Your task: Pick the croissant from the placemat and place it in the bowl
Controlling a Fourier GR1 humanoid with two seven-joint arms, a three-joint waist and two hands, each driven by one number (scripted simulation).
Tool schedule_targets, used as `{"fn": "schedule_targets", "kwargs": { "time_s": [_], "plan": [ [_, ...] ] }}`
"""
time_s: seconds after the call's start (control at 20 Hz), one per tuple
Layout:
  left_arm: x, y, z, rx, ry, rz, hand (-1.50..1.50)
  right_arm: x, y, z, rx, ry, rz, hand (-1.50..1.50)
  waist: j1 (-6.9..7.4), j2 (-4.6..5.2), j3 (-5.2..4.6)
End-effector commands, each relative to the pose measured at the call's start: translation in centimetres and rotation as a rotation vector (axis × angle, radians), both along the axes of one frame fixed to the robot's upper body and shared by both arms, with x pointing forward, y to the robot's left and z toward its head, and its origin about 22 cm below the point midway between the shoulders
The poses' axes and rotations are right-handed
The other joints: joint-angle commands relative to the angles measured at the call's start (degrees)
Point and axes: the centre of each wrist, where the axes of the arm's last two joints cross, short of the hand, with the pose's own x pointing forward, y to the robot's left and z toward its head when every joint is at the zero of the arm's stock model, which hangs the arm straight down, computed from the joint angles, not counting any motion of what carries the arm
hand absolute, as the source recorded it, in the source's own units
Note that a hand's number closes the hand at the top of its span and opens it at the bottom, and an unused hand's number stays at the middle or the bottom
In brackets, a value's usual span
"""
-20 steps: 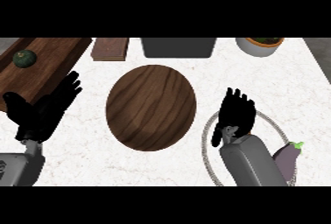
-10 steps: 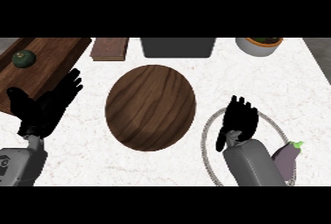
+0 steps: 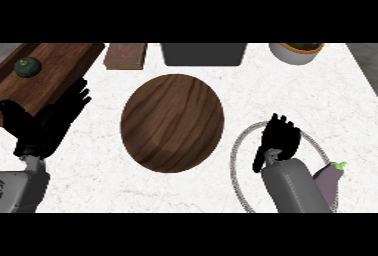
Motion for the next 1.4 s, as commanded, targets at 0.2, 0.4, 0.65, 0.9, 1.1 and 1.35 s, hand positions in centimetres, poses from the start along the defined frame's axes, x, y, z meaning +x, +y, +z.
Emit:
{"fn": "schedule_targets", "kwargs": {
  "time_s": [0.2, 0.4, 0.65, 0.9, 1.1, 1.35],
  "plan": [
    [0.4, -1.0, -0.4, -0.010, 0.014, 0.001, 0.00, -0.5, 0.6, -2.2, -0.012, 0.023, -0.048, -1.50, -0.03, -0.02, 0.00],
    [0.4, -0.7, 0.8, -0.001, -0.004, 0.002, 0.00, -0.1, -1.7, -3.6, -0.034, -0.050, 0.027, 1.50, 0.12, 0.01, 0.02],
    [0.3, -0.4, -1.0, -0.005, -0.002, -0.004, 0.00, 0.3, -2.0, -2.3, -0.042, -0.085, 0.045, 1.50, -0.09, 0.03, 0.00],
    [1.4, -0.5, 0.7, -0.011, 0.011, -0.017, 0.00, 1.1, -1.6, -1.6, -0.048, -0.091, 0.082, 1.50, -0.10, 0.02, 0.00],
    [1.3, -0.4, 0.6, -0.011, 0.004, -0.006, 0.00, 0.1, -1.0, -1.8, -0.064, -0.090, 0.102, 1.50, -0.15, 0.00, 0.00],
    [0.0, 0.2, -0.8, -0.007, 0.003, 0.013, 0.00, -7.2, 1.0, -1.2, 0.096, -0.138, 0.181, 1.50, -1.18, -0.40, -0.03]
  ]
}}
